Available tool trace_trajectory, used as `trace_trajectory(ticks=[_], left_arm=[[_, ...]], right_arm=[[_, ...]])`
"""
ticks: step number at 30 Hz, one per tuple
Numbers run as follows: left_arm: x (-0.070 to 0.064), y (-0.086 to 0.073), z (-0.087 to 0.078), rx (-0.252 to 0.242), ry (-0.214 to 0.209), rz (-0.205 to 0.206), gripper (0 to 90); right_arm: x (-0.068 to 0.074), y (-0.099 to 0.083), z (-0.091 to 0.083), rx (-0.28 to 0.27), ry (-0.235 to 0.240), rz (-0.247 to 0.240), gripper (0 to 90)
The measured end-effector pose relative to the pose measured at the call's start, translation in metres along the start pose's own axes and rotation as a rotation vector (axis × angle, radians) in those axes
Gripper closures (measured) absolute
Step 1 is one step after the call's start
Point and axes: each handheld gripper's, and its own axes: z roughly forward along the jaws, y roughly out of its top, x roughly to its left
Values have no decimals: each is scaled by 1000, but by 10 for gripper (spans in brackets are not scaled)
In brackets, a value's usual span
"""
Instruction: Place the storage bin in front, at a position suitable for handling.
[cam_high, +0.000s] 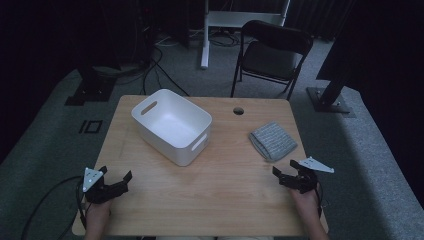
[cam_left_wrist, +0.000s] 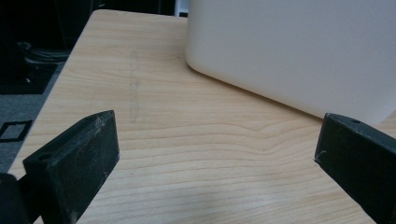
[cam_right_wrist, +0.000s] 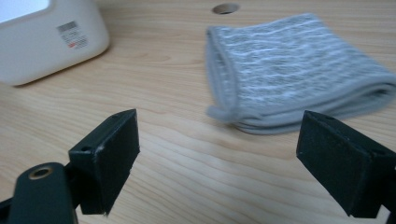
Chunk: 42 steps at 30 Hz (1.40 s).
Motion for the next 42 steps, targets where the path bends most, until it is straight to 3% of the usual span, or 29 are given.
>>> trace_trajectory(ticks=[9,42], left_arm=[[-2,0,1,8,-12,2,0],[-5,0,3,20,-32,12,0]], right_arm=[[11,11,14,11,66,-7,128],[54,60,61,-29,194,-43,124]])
